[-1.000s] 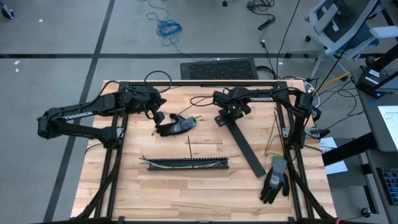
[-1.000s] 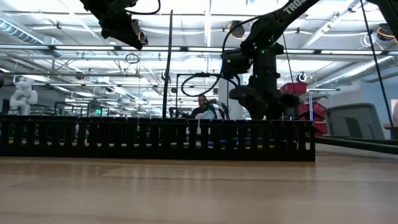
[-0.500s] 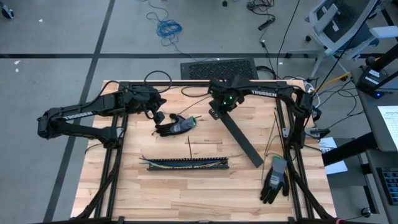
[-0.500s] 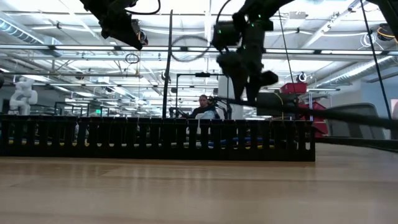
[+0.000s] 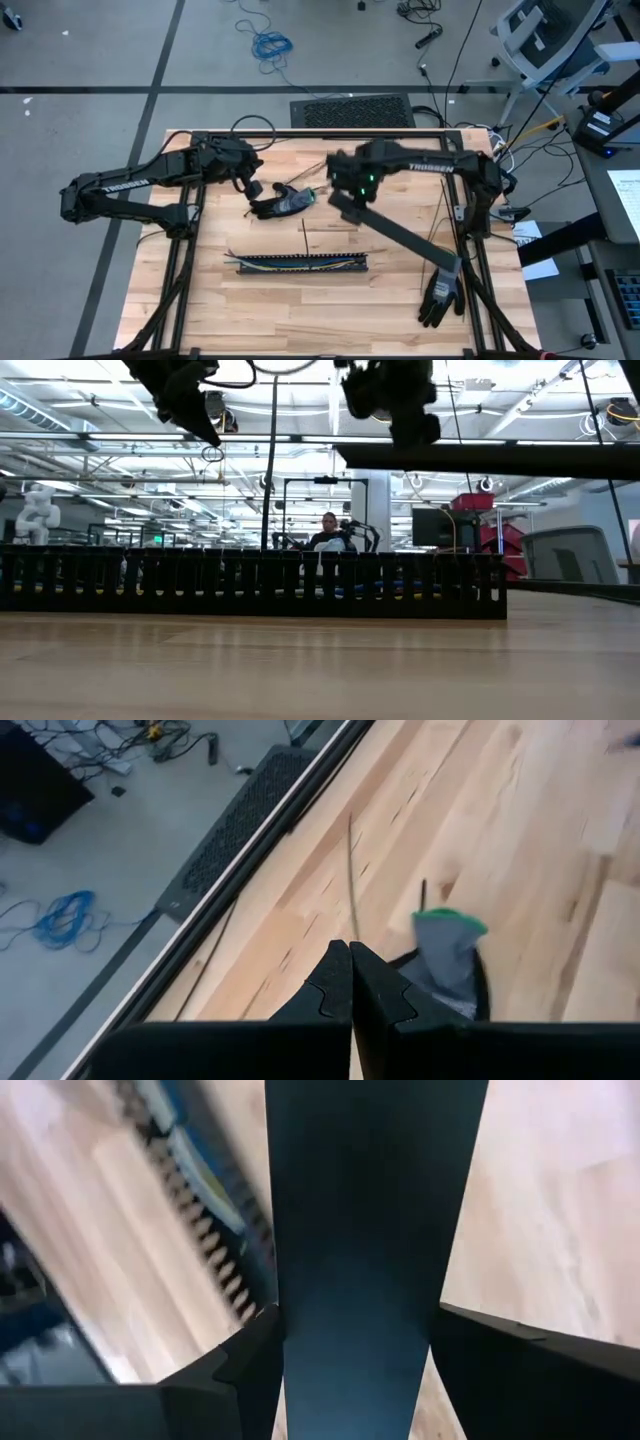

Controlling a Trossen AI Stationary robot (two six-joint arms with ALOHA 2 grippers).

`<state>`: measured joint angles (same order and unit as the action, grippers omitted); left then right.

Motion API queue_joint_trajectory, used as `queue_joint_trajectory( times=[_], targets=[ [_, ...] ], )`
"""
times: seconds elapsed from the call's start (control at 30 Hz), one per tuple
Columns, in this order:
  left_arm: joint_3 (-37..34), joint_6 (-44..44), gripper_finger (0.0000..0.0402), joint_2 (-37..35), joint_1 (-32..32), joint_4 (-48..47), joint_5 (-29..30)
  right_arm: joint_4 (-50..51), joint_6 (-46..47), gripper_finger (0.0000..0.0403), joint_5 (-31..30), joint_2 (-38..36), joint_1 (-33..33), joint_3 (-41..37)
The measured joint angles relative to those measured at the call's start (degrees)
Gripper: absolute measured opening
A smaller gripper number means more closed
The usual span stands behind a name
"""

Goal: Ziptie cables
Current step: Close the black cable duct lid

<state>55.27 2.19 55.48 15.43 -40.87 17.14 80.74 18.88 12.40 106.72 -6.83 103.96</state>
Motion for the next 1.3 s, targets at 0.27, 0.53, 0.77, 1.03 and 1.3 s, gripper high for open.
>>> queue_joint_trajectory(
  times=[0.27,0.53,0.77,1.03,1.3],
  targets=[
    [0.0,-0.1,0.0,-0.01,0.02,-1.88,-0.08,0.19,0.17,0.0196,-0.13,0.08,8.27,0.0],
    [0.0,1.59,0.0,0.0,-0.02,-5.17,-1.81,-0.99,-1.31,0.0197,-0.21,3.68,12.72,0.0],
    [0.0,9.9,0.0,-0.02,-0.14,-8.12,-7.02,0.98,-15.19,0.0197,-3.46,8.34,15.48,-0.02],
    [0.0,15.52,0.0,0.0,-1.78,-8.1,-7.82,0.0,-18.53,0.0197,-4.72,10.28,16.66,-0.35],
    [0.0,14.04,0.0,0.0,-2.02,-8.03,-4.54,-3.82,-10.72,0.0197,-3.06,12.93,18.59,-0.35]
  ],
)
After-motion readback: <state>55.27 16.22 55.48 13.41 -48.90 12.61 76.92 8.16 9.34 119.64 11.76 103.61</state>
